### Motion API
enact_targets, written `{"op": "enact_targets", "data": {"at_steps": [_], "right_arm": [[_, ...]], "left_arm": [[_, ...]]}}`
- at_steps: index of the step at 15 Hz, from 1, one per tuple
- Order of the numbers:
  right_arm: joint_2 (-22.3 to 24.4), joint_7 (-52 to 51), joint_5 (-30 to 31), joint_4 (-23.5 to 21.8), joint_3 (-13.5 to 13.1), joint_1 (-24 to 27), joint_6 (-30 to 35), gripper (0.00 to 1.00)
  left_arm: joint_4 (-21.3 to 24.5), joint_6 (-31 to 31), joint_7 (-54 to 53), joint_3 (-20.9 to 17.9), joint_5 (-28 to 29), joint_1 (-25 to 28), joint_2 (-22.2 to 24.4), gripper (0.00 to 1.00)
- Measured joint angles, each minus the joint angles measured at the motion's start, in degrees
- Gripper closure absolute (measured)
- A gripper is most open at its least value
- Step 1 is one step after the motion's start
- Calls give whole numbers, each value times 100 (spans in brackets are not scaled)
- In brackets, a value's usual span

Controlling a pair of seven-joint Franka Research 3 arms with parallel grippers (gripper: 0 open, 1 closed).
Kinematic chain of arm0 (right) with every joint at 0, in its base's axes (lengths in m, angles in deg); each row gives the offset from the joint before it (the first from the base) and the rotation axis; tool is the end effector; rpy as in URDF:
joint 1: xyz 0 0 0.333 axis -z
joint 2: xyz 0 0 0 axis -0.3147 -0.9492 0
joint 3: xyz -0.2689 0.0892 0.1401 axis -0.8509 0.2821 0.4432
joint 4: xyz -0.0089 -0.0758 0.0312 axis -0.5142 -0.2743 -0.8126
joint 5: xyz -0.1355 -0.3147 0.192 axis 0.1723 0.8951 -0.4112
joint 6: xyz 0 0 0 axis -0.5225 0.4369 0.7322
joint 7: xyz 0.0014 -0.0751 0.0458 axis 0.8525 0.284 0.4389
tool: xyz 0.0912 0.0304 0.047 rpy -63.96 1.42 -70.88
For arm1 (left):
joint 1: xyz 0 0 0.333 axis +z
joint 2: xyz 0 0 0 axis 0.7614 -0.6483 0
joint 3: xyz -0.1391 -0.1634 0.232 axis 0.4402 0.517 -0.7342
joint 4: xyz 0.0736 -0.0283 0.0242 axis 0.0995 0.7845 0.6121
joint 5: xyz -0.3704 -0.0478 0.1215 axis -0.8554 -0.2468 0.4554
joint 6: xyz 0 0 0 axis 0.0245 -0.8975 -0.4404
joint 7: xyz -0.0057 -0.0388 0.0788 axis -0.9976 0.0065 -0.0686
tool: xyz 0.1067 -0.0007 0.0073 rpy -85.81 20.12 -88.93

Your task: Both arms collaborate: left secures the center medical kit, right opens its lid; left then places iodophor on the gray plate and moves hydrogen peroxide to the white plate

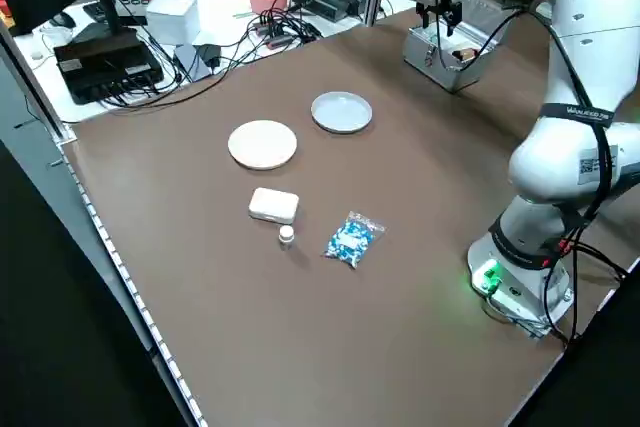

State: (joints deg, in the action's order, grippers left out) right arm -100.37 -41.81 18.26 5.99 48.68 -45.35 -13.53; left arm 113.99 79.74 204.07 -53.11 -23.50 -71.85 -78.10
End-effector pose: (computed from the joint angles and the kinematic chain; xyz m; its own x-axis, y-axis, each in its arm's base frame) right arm 0.6449 0.2369 0.3352 0.9072 0.2098 -0.3647 -0.0267 -0.8364 -0.5475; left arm 0.6060 -0.3814 0.3459 -0.0635 0.9757 -0.2099 0.9866 0.0296 -0.1606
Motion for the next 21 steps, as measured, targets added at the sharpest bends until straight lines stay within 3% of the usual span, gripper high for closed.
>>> {"op": "enact_targets", "data": {"at_steps": [8, 10, 11, 12, 13, 19, 21], "right_arm": [[252, -109, 187, 533, -80, 704, 724, 40], [434, -227, 667, 561, -87, 933, 765, 37], [541, -314, 926, 564, -90, 1034, 778, 30], [656, -424, 1134, 567, -92, 1130, 786, 22], [899, -625, 1507, 576, -100, 1316, 798, 4], [1617, -1038, 3057, 583, -103, 1617, 831, 1], [1797, -1039, 3295, 583, -100, 1618, 832, 1]], "left_arm": [[-34, 14, 841, 62, 0, -304, -3, 0], [-86, 16, 869, 63, 0, -343, -4, 0], [-125, 16, 869, 64, 0, -351, -4, 0], [-169, 16, 868, 64, 0, -356, -3, 0], [-223, 54, 836, 65, 0, -404, -11, 0], [-238, 662, 427, 56, 247, -830, -175, 0], [-243, 720, 419, 54, 356, -953, -249, 1]]}}
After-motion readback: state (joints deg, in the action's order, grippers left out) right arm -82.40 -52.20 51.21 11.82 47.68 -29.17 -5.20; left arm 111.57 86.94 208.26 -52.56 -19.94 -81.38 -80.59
